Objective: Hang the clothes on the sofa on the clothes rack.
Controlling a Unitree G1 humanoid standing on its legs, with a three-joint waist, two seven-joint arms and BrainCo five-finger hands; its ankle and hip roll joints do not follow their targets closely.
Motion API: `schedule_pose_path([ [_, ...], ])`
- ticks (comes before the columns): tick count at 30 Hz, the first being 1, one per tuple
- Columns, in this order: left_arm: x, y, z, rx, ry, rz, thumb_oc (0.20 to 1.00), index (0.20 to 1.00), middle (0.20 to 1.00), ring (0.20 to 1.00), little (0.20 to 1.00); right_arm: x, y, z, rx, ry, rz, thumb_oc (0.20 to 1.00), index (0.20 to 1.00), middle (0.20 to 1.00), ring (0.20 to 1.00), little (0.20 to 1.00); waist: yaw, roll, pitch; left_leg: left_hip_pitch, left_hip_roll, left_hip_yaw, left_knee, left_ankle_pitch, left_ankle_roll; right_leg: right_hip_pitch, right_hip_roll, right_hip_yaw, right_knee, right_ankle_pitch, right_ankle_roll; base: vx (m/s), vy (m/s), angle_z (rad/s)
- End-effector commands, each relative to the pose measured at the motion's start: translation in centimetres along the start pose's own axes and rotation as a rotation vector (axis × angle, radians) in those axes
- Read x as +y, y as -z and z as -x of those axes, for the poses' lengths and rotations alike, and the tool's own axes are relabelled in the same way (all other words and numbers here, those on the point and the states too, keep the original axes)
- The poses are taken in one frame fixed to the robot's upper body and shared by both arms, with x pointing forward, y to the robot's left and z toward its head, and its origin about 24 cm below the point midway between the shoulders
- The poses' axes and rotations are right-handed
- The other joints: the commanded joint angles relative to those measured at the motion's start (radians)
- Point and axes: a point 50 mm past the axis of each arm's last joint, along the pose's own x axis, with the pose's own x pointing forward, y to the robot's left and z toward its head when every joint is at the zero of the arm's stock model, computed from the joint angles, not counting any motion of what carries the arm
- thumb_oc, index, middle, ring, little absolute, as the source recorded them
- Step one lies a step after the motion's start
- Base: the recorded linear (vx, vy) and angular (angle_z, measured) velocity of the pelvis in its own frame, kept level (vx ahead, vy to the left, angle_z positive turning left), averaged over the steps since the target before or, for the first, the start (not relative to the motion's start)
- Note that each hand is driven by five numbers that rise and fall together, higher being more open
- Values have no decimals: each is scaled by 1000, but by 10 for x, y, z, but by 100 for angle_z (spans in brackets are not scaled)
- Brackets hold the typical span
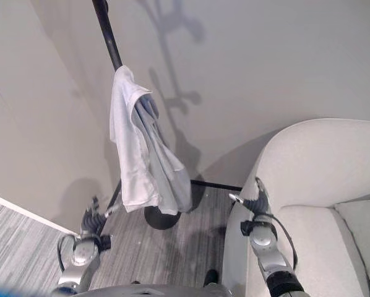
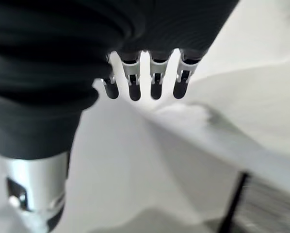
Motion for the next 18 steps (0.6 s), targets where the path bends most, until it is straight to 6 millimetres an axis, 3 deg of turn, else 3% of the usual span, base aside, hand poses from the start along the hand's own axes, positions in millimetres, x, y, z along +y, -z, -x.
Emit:
schedule_pose_path([
  [1,3,17,0,89,79,0,1000,1000,1000,1000,1000,-3,-7,-1,4,139,-168,1000,1000,1000,1000,1000,-20,-26,20,143,118,85,137,8,-97,-19,-13,6,15,-36,32,32,-15,-35],
  [3,4,25,3,120,84,-19,1000,1000,1000,1000,1000,-5,1,3,32,166,-160,1000,1000,1000,1000,1000,-22,-25,20,154,125,90,151,-2,-97,-9,-6,11,16,-41,29,29,-14,-28],
  [4,6,47,11,220,62,-11,1000,1000,1000,1000,1000,-10,16,10,80,218,-113,1000,1000,1000,1000,1000,-31,-27,17,172,135,97,173,-15,-97,9,6,16,17,-51,23,10,-11,-22],
  [5,6,47,11,220,62,-10,1000,1000,1000,1000,1000,-10,16,10,80,219,-112,1000,1000,1000,1000,1000,-30,-26,19,174,136,97,174,-16,-98,10,7,16,17,-51,22,15,-12,-24],
  [6,8,63,18,301,21,25,1000,1000,1000,1000,1000,-14,28,16,109,241,-33,1000,1000,1000,1000,1000,-37,-28,20,189,143,104,190,-22,-97,23,16,21,19,-57,18,7,-2,-13],
  [7,8,63,18,301,21,25,1000,1000,1000,1000,1000,-14,28,16,108,241,-32,1000,1000,1000,1000,1000,-37,-27,21,190,143,105,191,-23,-98,24,17,22,18,-57,17,2,-5,-12],
  [9,10,79,25,387,-29,81,1000,1000,1000,1000,1000,-13,45,23,189,254,-24,1000,1000,1000,1000,1000,-39,-32,21,205,145,110,198,-25,-98,35,24,27,22,-60,15,5,-4,-16],
  [11,13,92,31,473,-98,175,1000,1000,1000,1000,1000,-8,77,37,374,253,-41,1000,1000,1000,1000,1000,-34,-39,16,215,144,112,201,-28,-96,42,29,30,25,-63,12,12,1,-15],
  [13,17,103,37,550,-140,206,1000,1000,1000,1000,1000,0,112,61,622,263,-138,1000,1000,1000,1000,1000,-23,-46,10,222,143,109,198,-29,-96,50,33,28,22,-64,10,11,6,-2],
  [14,19,108,40,598,-132,181,1000,1000,1000,1000,1000,8,137,85,850,294,-323,1000,1000,1000,1000,1000,-17,-51,7,224,141,104,198,-37,-94,57,35,32,22,-65,8,20,12,7],
  [15,19,108,39,609,-118,168,1000,1000,1000,1000,1000,10,146,96,951,338,-437,1000,1000,1000,1000,1000,-12,-51,7,223,139,100,199,-39,-94,60,35,33,22,-66,8,17,7,7],
  [16,19,108,39,608,-116,168,1000,1000,1000,1000,1000,9,146,95,951,338,-444,1000,1000,1000,1000,1000,-11,-52,9,223,139,100,200,-40,-94,60,35,33,21,-66,8,17,12,3],
  [18,17,107,37,617,-91,132,1000,1000,1000,1000,1000,6,161,118,1124,513,-652,1000,1000,1000,1000,1000,-10,-52,4,224,137,94,201,-41,-96,66,35,32,20,-66,9,23,9,1],
])
